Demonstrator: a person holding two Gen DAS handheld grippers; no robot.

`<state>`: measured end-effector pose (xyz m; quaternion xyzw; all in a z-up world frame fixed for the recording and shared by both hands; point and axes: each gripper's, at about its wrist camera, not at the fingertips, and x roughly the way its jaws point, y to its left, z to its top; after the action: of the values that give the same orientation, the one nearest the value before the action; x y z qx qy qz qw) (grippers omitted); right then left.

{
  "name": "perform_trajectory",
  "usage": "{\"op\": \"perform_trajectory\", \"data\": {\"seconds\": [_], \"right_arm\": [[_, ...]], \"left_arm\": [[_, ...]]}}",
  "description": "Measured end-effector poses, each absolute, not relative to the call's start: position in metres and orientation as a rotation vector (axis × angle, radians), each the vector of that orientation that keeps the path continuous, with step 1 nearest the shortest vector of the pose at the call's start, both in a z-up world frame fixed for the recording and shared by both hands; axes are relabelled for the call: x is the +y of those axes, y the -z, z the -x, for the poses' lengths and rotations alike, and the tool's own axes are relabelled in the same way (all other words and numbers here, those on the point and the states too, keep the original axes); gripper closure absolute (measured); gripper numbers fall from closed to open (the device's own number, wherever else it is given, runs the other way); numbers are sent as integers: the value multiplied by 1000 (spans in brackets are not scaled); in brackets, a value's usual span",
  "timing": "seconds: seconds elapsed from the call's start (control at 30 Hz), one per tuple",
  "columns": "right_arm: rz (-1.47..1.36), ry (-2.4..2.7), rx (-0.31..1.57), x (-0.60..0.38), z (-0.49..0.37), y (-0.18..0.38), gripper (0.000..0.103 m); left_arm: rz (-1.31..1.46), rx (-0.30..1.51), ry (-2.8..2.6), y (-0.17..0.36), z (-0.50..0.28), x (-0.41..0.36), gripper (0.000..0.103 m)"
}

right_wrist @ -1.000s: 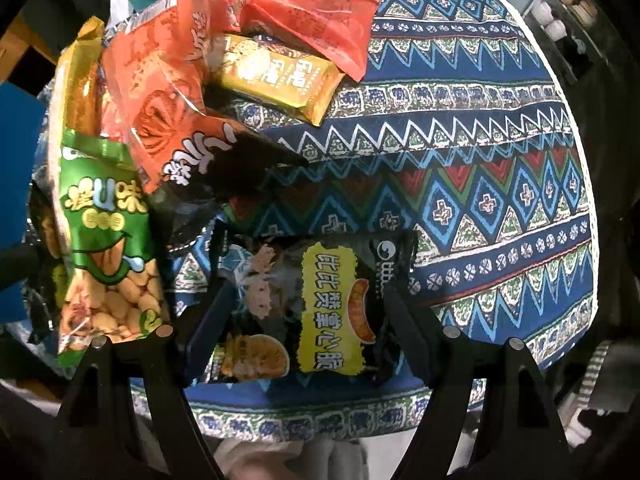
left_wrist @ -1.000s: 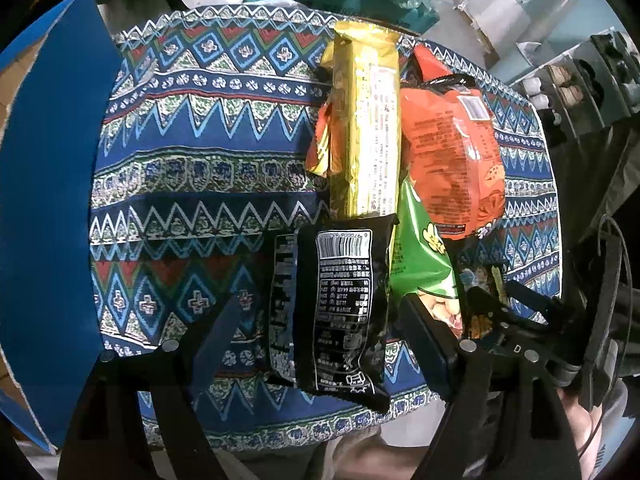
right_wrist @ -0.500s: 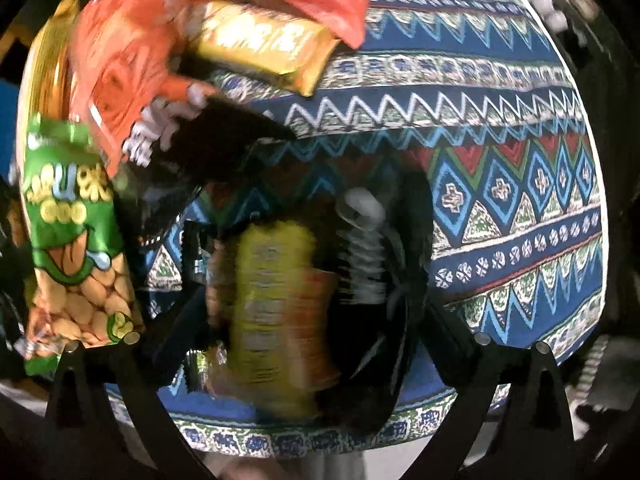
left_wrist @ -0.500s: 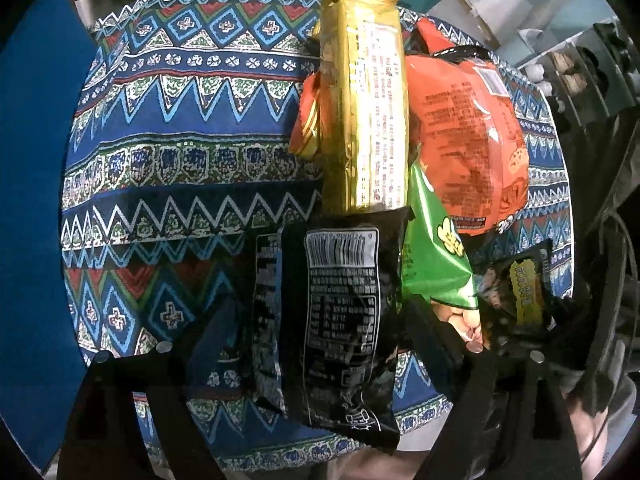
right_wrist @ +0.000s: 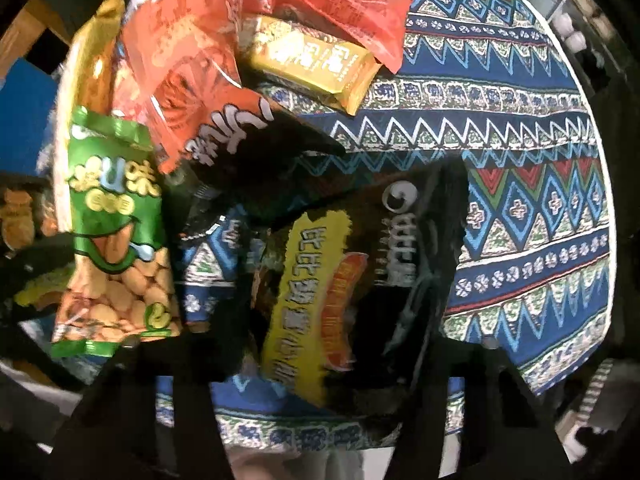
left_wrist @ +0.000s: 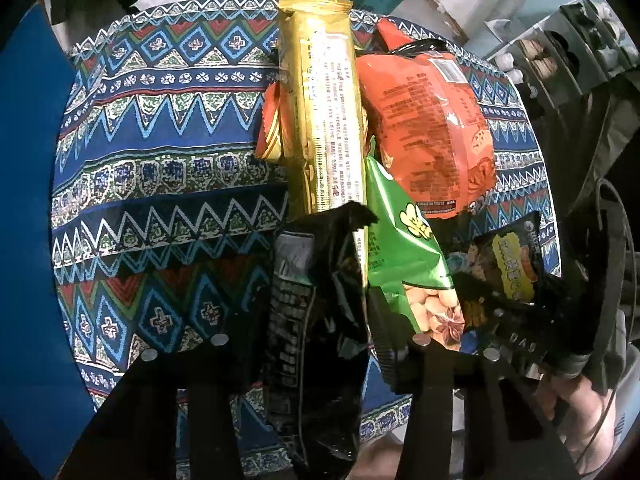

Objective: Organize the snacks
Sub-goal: 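Grasp the black bag with yellow label using the right tool while the left tool grasps a black bag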

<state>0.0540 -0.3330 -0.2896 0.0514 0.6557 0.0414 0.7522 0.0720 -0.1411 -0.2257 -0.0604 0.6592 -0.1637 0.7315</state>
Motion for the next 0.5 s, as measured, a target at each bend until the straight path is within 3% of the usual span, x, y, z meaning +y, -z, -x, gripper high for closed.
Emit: {"op": "perform_trajectory", "data": {"seconds": [0.03, 0.1, 0.27, 0.5], "right_arm": [[-121, -95, 1433, -334, -54, 288, 59], [-131, -102, 1432, -336, -53, 283, 64], [-132, -117, 1409, -334, -39, 269, 74], [-113, -123, 1362, -324, -35, 237, 75]], "left_arm": [[124, 1450, 353, 224, -72, -139, 74], [125, 1442, 347, 220, -72, -135, 78], [143, 1432, 339, 214, -70, -125, 80], [135, 1391, 345, 196, -61, -119, 80]]}}
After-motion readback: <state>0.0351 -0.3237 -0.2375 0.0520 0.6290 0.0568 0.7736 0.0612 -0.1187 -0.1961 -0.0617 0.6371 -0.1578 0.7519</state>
